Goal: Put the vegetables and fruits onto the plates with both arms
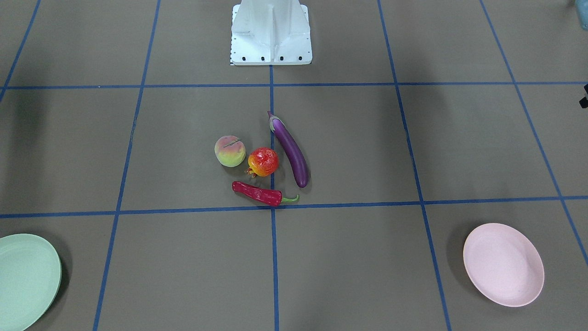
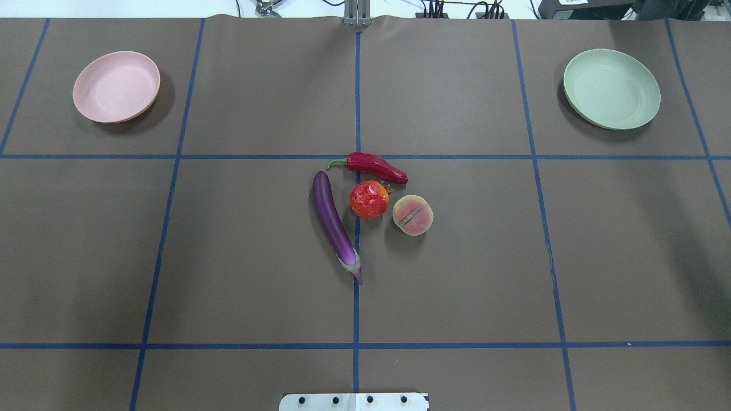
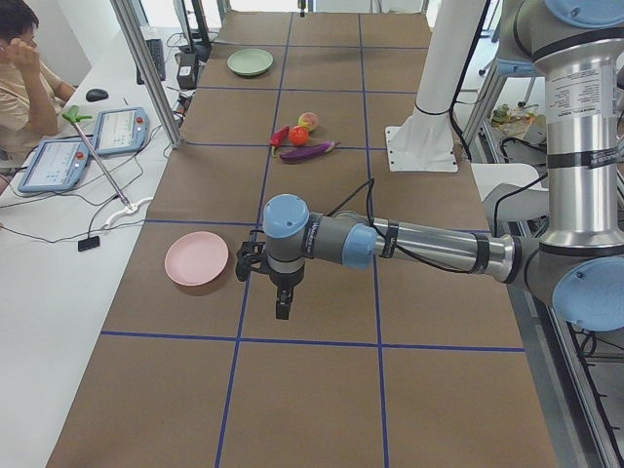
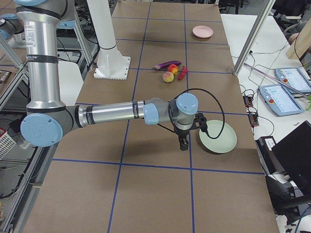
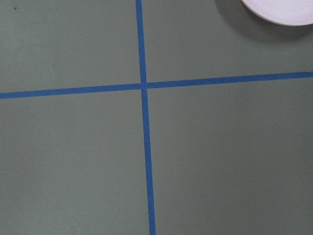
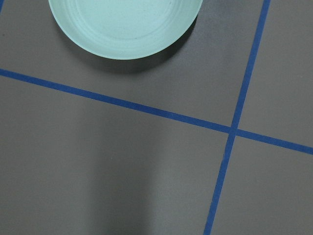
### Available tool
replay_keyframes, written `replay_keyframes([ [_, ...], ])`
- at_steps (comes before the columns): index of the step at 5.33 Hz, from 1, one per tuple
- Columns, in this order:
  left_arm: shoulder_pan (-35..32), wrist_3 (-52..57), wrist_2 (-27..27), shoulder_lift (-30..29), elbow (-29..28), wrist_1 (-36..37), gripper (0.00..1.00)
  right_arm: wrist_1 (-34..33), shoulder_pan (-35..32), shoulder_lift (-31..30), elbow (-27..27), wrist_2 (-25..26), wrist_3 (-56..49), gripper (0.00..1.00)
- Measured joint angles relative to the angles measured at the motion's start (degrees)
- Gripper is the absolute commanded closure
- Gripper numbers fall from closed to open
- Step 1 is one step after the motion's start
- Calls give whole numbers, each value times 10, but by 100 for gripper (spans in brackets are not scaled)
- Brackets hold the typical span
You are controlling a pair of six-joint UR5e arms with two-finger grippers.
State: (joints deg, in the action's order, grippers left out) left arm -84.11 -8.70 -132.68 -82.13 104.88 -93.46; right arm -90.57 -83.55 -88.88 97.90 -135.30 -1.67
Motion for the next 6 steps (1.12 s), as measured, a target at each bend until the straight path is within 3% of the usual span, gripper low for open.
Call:
replay_keyframes([
  [3,0,1,-30,-22,2,56,0,-38,-2,10,6,2,-4,0],
  [6,8,1,-46,-25,-4,11,0,-35,-1,-1,12,-46,-8,0],
])
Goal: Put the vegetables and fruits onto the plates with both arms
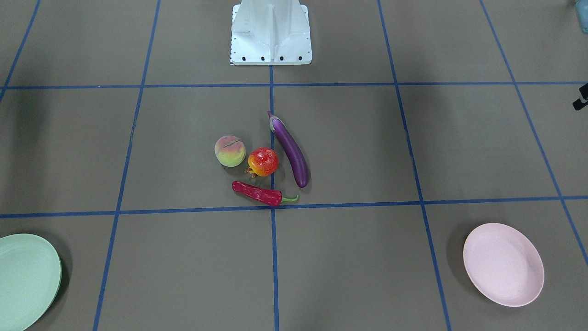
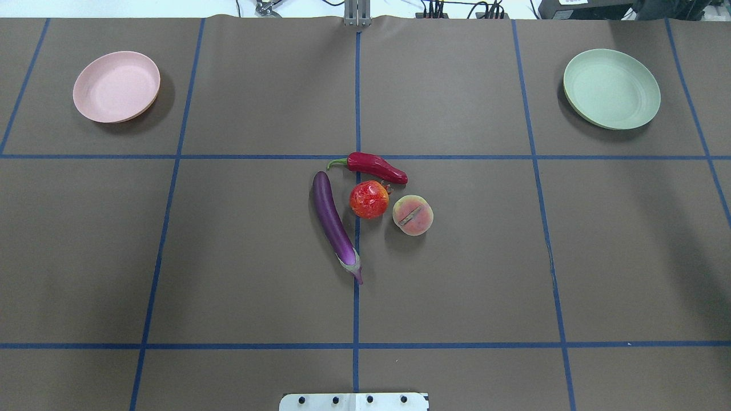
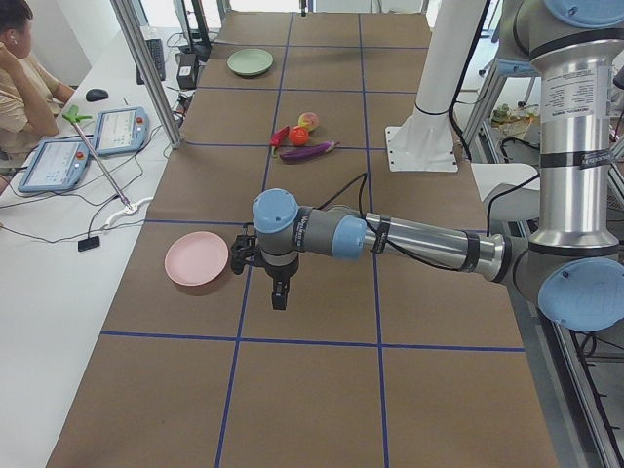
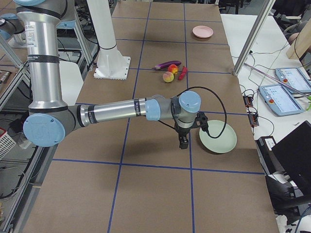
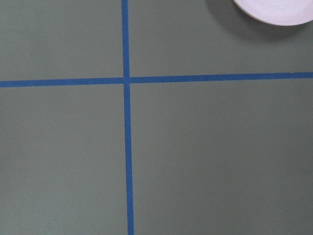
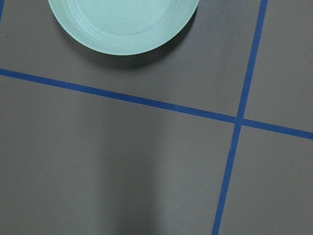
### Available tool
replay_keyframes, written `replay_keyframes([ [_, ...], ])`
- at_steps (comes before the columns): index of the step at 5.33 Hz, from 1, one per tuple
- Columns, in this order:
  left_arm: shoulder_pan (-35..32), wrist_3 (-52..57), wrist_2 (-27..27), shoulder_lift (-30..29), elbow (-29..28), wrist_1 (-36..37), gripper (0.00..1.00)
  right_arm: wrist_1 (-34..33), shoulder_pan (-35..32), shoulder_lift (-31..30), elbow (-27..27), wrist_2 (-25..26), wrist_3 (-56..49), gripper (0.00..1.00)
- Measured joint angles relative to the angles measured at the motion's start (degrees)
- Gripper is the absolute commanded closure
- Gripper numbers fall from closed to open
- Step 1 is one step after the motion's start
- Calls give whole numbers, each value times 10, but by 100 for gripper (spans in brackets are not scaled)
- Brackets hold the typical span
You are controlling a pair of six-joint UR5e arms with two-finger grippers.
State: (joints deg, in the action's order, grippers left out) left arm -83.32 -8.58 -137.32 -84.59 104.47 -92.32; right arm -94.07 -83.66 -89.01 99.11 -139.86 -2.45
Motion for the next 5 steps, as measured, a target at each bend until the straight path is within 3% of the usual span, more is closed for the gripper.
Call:
replay_keyframes([
  [2,64,-107,-39,-20,-2,-72,0,5,3,-2,4,-17,3,0],
  [5,230,-362,-22,-157,0,-118,0,90,57,-26,2,-38,8,0],
])
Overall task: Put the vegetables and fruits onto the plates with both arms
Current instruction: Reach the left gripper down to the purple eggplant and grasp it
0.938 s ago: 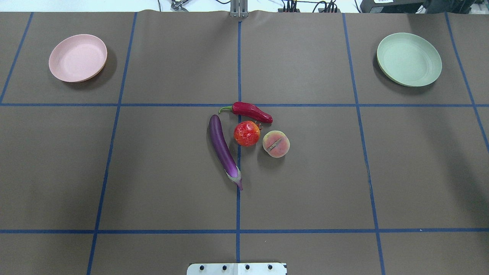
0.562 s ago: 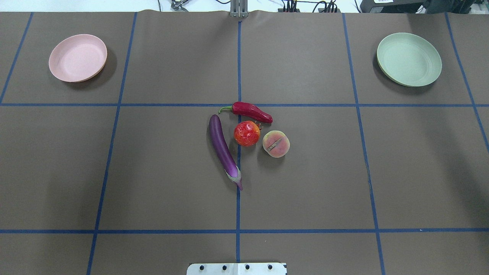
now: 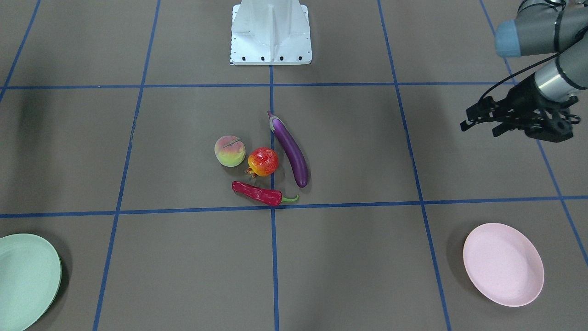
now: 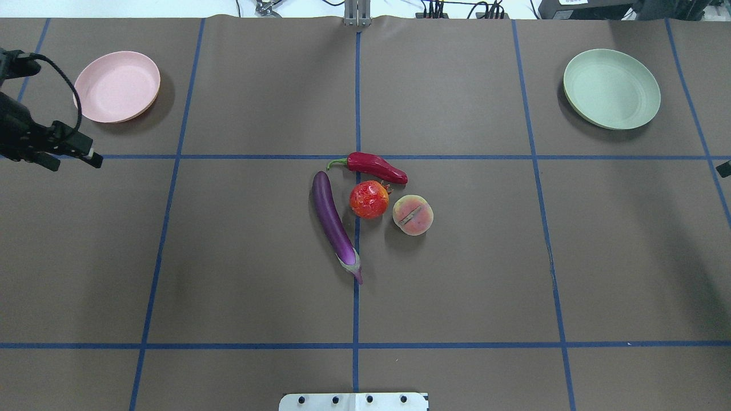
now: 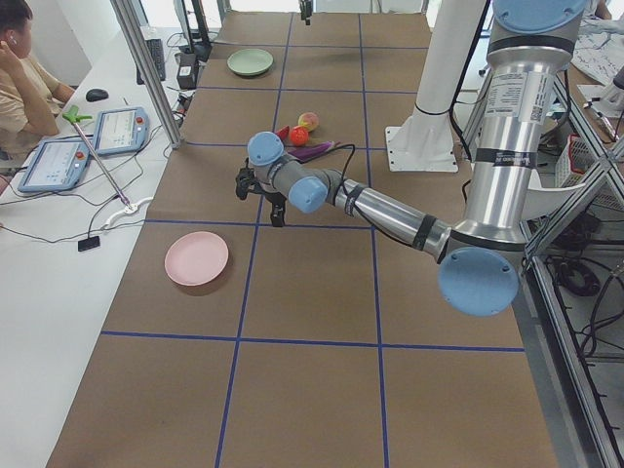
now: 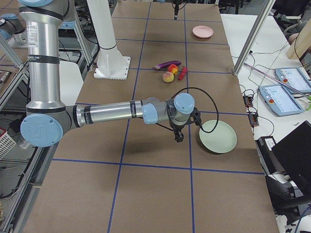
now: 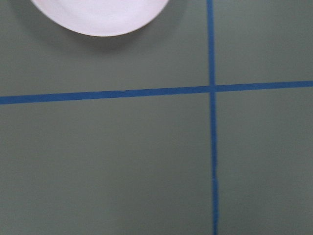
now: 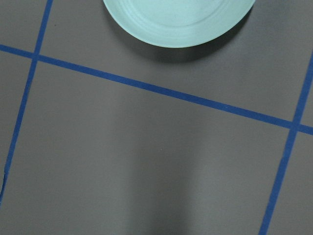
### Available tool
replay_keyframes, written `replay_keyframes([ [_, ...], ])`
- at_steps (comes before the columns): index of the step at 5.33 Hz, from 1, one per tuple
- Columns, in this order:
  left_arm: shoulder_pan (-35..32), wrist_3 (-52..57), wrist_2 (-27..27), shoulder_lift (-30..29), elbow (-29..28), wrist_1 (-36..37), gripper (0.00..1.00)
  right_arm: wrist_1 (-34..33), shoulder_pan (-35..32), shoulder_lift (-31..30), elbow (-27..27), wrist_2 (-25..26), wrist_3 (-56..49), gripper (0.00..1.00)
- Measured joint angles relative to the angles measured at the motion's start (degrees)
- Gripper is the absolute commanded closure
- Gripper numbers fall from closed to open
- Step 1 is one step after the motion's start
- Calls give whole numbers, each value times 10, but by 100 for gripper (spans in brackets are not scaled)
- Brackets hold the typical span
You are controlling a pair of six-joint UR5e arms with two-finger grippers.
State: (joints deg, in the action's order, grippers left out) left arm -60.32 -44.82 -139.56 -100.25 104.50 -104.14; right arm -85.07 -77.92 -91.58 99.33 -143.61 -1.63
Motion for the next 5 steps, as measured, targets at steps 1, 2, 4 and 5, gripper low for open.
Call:
replay_keyframes([
  [1,55,-70,42,-44,-1,0,0,10,13,-3,2,-14,1,0],
  [2,108,-123,86,-90,-11,5,0,16,24,-2,5,-29,19,0],
  [4,166,-147,131,-194,-86,26,0,59,59,0,11,-40,112,0],
  [5,186,-148,157,-263,-154,46,0,72,70,0,11,-41,143,0],
])
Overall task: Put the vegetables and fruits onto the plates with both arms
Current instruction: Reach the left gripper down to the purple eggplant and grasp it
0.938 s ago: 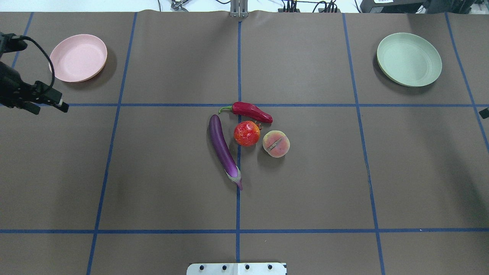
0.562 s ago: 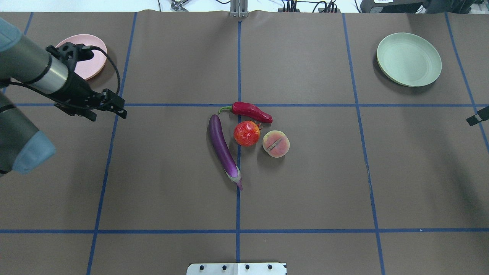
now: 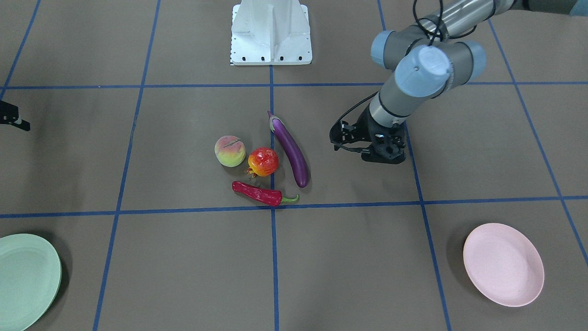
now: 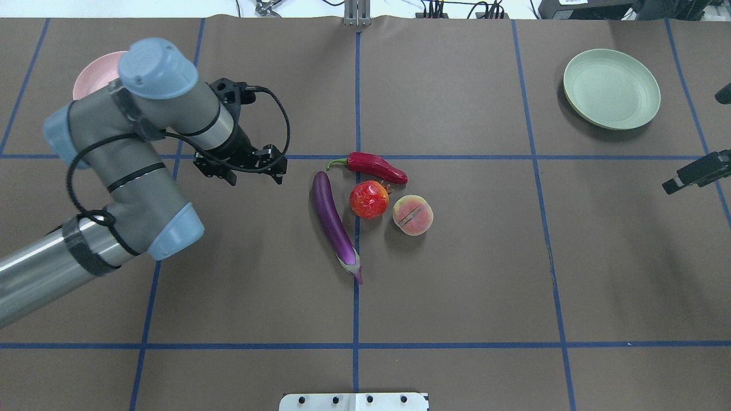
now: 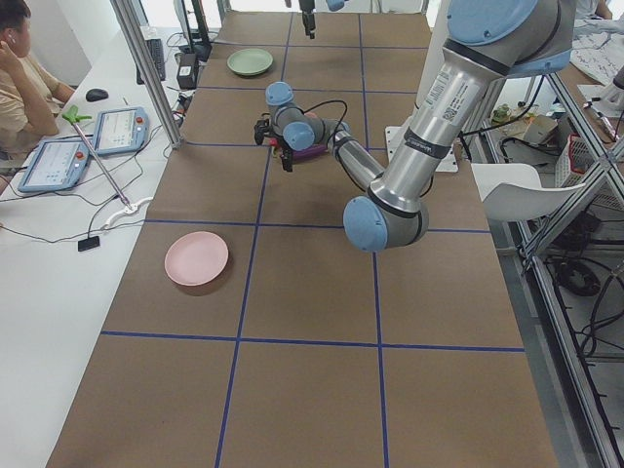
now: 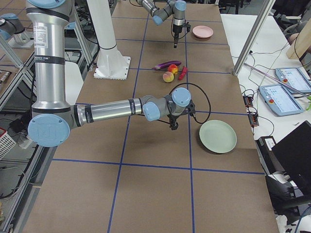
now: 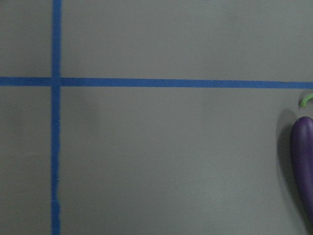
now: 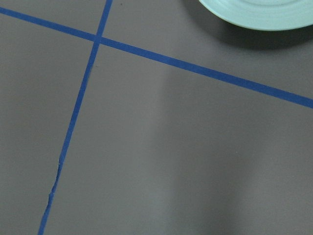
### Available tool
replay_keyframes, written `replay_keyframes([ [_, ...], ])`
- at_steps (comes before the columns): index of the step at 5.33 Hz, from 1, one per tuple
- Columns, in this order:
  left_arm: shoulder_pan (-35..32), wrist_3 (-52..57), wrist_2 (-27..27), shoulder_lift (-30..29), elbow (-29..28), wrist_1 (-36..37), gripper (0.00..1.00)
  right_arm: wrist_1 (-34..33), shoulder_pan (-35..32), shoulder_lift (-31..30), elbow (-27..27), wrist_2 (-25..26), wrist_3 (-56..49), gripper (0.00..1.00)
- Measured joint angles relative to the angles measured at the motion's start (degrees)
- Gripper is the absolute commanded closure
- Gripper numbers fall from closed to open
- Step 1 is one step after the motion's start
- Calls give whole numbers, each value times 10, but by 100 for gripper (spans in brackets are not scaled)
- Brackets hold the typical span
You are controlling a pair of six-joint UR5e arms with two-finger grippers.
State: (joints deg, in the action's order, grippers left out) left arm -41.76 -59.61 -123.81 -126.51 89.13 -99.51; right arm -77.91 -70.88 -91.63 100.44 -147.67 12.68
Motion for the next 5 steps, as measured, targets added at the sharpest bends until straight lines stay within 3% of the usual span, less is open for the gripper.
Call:
replay_keyframes([
  [2,34,-29,12,-106,-122,7,0,4,6,-9,3,-5,14,0],
  [3,50,-59,13,-124,-145,7,0,4,8,-17,3,-10,15,0],
  [4,59,-73,13,-129,-161,8,8,3,8,-23,3,-12,17,0],
  [5,61,-77,13,-130,-173,8,32,3,8,-28,3,-12,19,0],
])
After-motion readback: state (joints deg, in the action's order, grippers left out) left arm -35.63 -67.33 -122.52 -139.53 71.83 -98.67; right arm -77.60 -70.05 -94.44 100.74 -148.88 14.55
